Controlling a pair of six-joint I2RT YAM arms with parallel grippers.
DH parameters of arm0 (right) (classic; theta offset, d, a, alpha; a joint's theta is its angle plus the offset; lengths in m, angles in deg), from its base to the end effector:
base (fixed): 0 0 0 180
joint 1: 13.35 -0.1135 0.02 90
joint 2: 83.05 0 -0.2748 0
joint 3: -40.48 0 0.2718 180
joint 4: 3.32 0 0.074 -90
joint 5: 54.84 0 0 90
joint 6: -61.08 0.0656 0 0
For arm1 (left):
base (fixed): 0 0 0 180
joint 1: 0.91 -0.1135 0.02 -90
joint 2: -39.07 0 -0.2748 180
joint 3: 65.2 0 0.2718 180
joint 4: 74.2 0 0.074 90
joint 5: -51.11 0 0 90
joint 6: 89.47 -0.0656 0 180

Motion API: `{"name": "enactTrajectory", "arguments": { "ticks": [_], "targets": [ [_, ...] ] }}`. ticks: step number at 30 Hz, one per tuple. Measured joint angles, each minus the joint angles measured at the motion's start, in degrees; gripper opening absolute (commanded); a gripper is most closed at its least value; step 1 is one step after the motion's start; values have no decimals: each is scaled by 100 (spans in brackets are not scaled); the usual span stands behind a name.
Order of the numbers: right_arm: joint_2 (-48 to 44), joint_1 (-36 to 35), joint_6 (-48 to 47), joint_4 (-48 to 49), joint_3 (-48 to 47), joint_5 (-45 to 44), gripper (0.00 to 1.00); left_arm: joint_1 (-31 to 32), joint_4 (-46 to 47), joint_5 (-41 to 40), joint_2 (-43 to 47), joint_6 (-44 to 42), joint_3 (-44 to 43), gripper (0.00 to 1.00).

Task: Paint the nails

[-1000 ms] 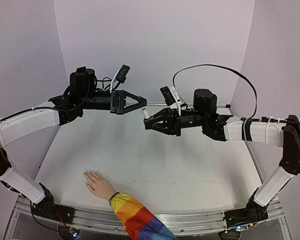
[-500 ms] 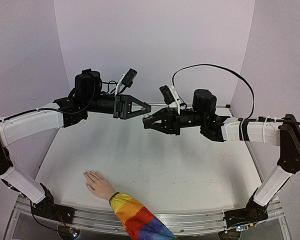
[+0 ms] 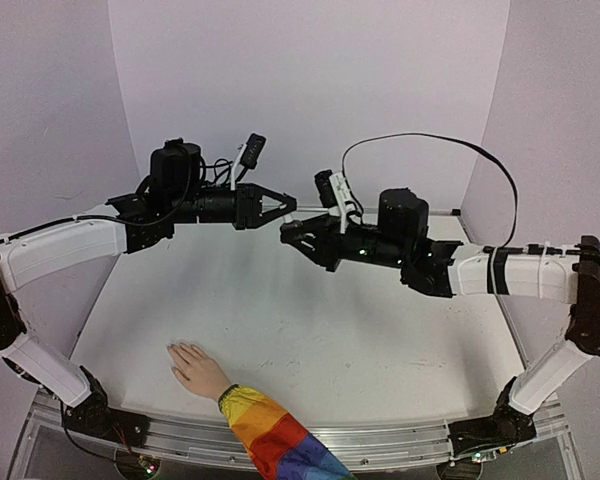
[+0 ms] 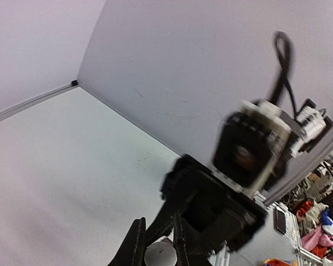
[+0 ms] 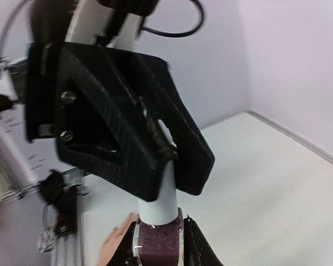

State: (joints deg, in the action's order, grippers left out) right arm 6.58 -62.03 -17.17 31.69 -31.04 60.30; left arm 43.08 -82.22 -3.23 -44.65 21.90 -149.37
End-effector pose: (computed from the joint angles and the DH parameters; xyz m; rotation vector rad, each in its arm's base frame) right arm 0.2459 0.3220 0.3426 -0.8071 1.1439 1.1685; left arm 0.2525 -0.2969 0.3720 0.8543 1.6735 -1.3450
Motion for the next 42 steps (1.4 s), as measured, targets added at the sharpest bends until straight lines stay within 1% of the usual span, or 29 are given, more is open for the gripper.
{"name": "enactTrajectory", "arguments": {
  "ticks": [1,2,3,4,5,7,8,10,11,12,14,15,16,18,20,22,25,28,31,33,38,42],
  "targets": [
    [-4,-273,-177,-136,-52,-984,0,-48,-72,-164,0,-11,0,0],
    [15,-479,-415,-262,-122,-2188,0,-83,-133,-260,2,-9,0,0],
    [50,-876,-614,-302,-157,-2935,0,-90,-181,-308,4,-15,-2,0],
    [103,-1119,-861,-315,-192,-3711,0,-85,-223,-356,7,-15,-4,0],
    [173,-1305,-1093,-297,-234,-4332,0,-74,-254,-396,4,-15,-4,0],
    [332,-1513,-1460,-256,-326,-5128,0,-63,-354,-472,4,-28,-9,1],
    [387,-1550,-1602,-232,-348,-5300,0,-63,-391,-496,4,-35,-11,9],
    [407,-1534,-1762,-271,-352,-5241,0,-63,-490,-549,4,-37,-13,33],
    [402,-1473,-1799,-313,-352,-5023,0,-66,-531,-544,4,-24,-15,42],
    [396,-1360,-1821,-345,-352,-4645,0,-79,-575,-492,4,-24,-26,54],
    [374,-1115,-1803,-428,-352,-3882,0,-98,-656,-260,-4,11,-59,72],
    [352,-922,-1753,-503,-352,-3254,0,-116,-686,-98,-4,26,-76,78],
    [332,-776,-1665,-551,-352,-2793,0,-122,-721,-11,-4,7,-98,81],
    [282,-391,-1349,-619,-350,-1569,0,-122,-739,273,-4,55,-144,84],
    [269,-28,-970,-568,-354,-374,0,-120,-719,463,9,57,-162,84],
    [271,232,-612,-546,-374,586,0,-118,-723,610,31,57,-162,83],
    [273,363,-177,-448,-409,1572,0,-118,-693,761,74,72,-162,79],
    [273,328,160,-262,-450,2304,0,-118,-603,841,111,111,-160,70],
    [273,297,358,-118,-463,2660,0,-118,-551,916,122,129,-160,56],
    [273,289,479,-66,-463,2767,0,-118,-518,953,122,129,-157,49],
    [273,330,645,48,-461,2691,0,-74,-455,1005,129,103,-153,38],
    [273,396,756,111,-461,2492,0,-42,-448,1034,133,101,-122,23]
  ]
}}
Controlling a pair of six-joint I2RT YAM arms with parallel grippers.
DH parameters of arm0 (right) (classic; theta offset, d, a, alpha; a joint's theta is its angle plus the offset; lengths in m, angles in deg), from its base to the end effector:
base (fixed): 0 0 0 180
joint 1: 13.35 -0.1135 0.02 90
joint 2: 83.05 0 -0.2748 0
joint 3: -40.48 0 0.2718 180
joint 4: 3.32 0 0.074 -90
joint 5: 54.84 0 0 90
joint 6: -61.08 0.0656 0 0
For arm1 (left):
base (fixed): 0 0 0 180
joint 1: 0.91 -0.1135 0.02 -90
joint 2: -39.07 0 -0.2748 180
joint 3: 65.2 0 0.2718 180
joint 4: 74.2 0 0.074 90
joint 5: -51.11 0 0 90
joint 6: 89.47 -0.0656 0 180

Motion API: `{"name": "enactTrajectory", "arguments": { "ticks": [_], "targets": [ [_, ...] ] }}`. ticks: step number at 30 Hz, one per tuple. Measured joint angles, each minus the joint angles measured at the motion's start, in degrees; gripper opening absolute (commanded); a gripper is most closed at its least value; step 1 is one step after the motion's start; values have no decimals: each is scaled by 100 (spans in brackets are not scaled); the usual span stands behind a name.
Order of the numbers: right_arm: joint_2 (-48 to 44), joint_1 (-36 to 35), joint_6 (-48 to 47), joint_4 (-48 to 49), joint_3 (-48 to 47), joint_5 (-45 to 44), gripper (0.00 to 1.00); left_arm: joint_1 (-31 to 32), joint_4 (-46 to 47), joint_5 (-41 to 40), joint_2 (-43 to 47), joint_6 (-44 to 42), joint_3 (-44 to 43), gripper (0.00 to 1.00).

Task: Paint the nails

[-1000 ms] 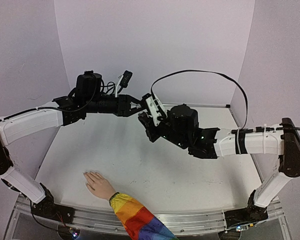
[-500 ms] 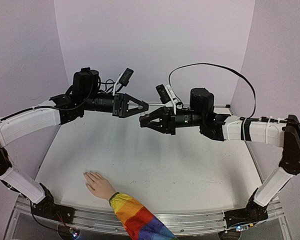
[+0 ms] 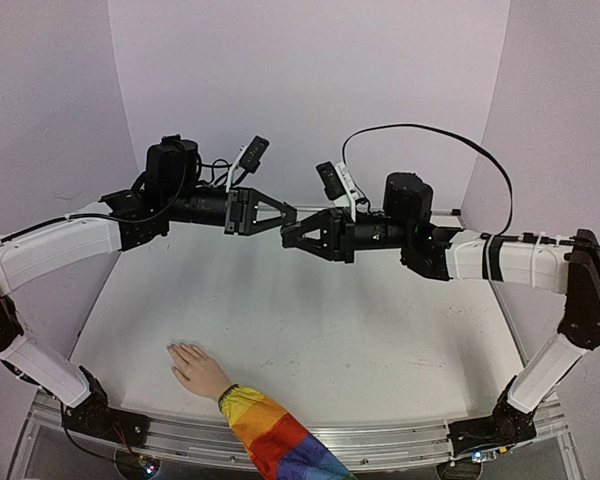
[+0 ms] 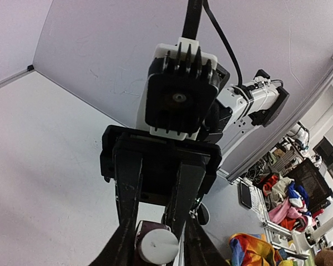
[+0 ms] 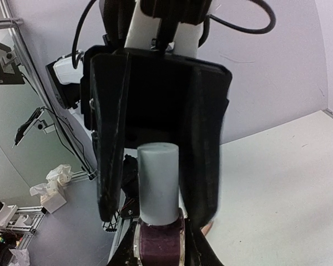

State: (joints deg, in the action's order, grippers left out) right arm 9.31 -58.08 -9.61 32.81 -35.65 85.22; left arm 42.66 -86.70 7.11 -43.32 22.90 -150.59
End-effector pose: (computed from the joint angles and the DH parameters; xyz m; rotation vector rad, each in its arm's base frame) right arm 0.2498 0.3183 0.3516 -1.0940 1.0433 1.4493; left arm 0.2377 -0.2913 0.3804 0.9839 1.6793 -1.4961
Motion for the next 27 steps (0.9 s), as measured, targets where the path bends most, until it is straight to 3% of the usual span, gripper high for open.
{"name": "enactTrajectory", "arguments": {
  "ticks": [9,11,13,14,16,18,21,22,24,27],
  "targets": [
    [-44,-26,-131,-184,2,-767,0,-4,31,-525,2,-149,39,8],
    [-175,-345,-466,-531,4,-1969,0,-33,20,-813,-9,-129,68,6],
    [-289,-874,-872,-730,28,-3801,0,-92,15,-970,-17,-120,72,5],
    [-334,-1292,-1209,-675,87,-5156,0,-101,26,-1012,-17,-109,74,4],
    [-343,-1729,-1609,-575,160,-6566,0,-57,9,-979,-17,-111,74,4],
    [-343,-1978,-1987,-516,201,-7403,0,2,42,-1014,-50,-111,70,4],
    [-341,-2035,-2321,-501,205,-7709,0,26,146,-1027,-116,-109,52,5],
    [-337,-2024,-2396,-483,205,-7709,0,26,157,-1023,-133,-109,33,11],
    [-334,-1963,-2448,-466,205,-7554,0,24,164,-1025,-138,-109,24,36],
    [-334,-1703,-2413,-468,223,-6937,0,9,162,-946,-138,-76,22,88]
  ]
}}
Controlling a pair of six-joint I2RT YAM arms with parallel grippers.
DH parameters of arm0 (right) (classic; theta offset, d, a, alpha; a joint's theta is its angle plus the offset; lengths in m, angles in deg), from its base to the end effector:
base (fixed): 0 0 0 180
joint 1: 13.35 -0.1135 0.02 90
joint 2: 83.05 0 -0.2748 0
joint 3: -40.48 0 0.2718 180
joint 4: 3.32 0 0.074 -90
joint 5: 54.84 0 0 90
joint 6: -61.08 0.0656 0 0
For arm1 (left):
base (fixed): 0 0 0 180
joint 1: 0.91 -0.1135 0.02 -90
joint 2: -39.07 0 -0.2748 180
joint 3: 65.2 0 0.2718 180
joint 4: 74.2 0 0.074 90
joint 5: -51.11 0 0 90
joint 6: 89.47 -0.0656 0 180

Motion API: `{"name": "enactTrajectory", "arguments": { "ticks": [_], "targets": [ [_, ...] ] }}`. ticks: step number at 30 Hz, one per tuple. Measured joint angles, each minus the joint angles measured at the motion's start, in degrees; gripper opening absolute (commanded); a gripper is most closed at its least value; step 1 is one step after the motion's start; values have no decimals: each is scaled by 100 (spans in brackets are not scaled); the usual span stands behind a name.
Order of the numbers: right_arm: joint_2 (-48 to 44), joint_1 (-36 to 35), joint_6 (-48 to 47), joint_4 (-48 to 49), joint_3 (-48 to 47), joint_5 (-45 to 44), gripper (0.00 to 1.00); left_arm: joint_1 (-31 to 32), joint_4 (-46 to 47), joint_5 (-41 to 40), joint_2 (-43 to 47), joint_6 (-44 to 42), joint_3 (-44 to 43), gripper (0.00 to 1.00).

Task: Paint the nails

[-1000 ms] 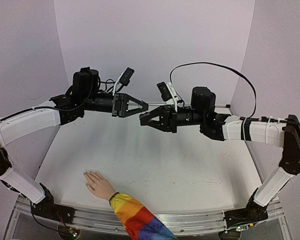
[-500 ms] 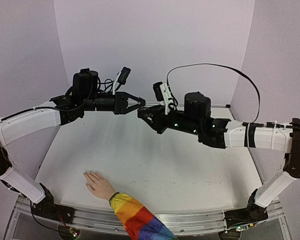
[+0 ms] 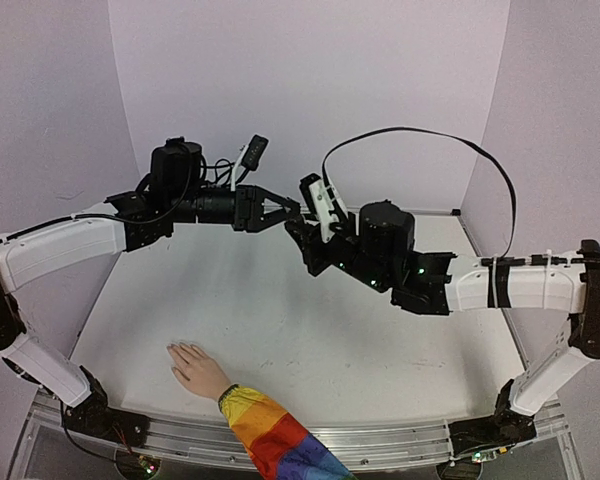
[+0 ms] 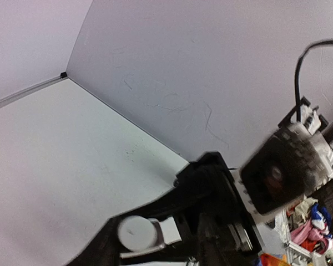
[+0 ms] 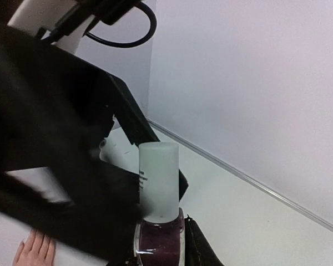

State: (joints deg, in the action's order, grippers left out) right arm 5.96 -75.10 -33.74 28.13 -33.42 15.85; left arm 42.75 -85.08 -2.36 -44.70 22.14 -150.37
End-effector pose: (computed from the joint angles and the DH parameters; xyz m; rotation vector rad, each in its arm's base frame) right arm 0.2123 0.3492 0.3556 -0.4650 1.2445 0.6307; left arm 0.2529 -0.2953 0.3724 0.8584 1.7111 -1.3544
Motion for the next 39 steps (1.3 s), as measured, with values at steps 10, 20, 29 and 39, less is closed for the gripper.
{"name": "enactTrajectory", "arguments": {
  "ticks": [10,20,29,39],
  "targets": [
    [-284,2212,1226,63,380,5018,0,-192,-192,586,177,85,2,88],
    [-243,2118,2337,890,380,7335,0,46,-192,1008,17,15,-295,64],
    [13,2122,2741,1182,378,7672,0,208,-188,1145,-109,-63,-549,44],
    [13,2122,2806,1364,378,7722,0,295,-195,1108,-348,-81,-629,16]
  ]
}}
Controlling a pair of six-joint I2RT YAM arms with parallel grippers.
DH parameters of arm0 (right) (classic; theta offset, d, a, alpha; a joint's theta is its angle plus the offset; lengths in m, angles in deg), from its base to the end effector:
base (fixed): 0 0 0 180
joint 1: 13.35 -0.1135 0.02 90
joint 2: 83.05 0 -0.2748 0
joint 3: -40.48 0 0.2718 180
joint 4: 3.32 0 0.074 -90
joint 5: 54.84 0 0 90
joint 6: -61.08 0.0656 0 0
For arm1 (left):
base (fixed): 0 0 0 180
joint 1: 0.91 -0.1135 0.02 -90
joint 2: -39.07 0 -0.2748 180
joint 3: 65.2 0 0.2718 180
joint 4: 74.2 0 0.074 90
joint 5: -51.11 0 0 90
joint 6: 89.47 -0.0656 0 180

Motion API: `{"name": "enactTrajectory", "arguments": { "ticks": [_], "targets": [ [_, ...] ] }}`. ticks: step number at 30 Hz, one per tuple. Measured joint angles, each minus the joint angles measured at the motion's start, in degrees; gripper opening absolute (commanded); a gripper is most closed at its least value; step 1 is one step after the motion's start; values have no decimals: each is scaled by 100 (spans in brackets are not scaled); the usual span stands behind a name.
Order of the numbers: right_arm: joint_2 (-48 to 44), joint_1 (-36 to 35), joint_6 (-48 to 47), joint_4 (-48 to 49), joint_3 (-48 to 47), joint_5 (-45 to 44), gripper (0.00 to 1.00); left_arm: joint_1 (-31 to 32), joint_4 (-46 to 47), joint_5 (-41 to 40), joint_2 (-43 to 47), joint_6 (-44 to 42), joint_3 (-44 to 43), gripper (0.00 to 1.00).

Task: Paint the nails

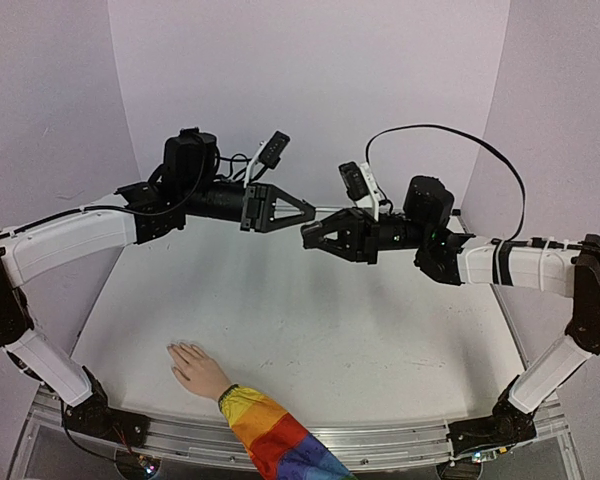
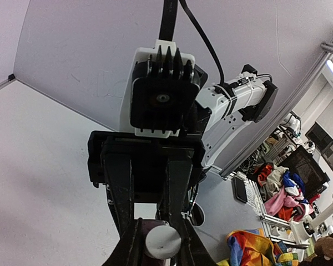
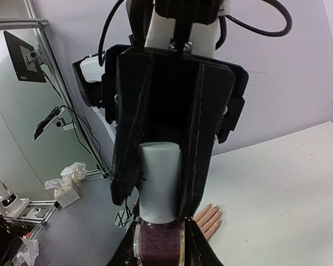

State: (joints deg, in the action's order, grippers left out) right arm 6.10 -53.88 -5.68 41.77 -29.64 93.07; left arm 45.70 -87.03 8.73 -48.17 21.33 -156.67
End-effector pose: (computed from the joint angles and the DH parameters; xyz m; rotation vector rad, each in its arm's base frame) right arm 0.2456 0.2831 0.3475 -1.1529 0.9605 1.4779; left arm 0.2359 -0.3201 0.3904 1.0782 1.6173 -1.5345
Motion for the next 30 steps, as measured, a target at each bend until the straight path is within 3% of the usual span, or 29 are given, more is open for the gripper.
{"name": "enactTrajectory", "arguments": {
  "ticks": [6,8,10,15,17,19,21,25,27,30],
  "targets": [
    [-2,0,-13,-42,2,-201,0,7,11,-278,-17,-131,-4,0],
    [-68,-22,-214,-188,44,-723,0,2,2,-575,-17,-129,-2,0],
    [-221,-195,-520,-481,101,-1770,0,-4,-44,-1054,-17,-109,-2,0],
    [-474,-1572,-1681,-977,210,-6343,0,-28,-245,-1676,-17,-81,-2,0],
    [-474,-1808,-2039,-964,280,-7073,0,11,-323,-1768,-20,-79,-2,0],
    [-474,-1864,-2282,-951,304,-7248,0,50,-374,-1853,-26,-79,-2,0],
    [-474,-1860,-2422,-949,304,-7235,0,55,-389,-1882,-26,-79,-2,14],
    [-474,-1740,-2542,-916,332,-6898,0,52,-463,-1808,-26,-76,-4,61],
    [-474,-1502,-2468,-922,332,-6251,0,46,-529,-1696,-26,-79,-4,75],
    [-474,-870,-2111,-922,332,-4739,0,-4,-658,-1375,-24,-101,-4,87]
  ]
}}
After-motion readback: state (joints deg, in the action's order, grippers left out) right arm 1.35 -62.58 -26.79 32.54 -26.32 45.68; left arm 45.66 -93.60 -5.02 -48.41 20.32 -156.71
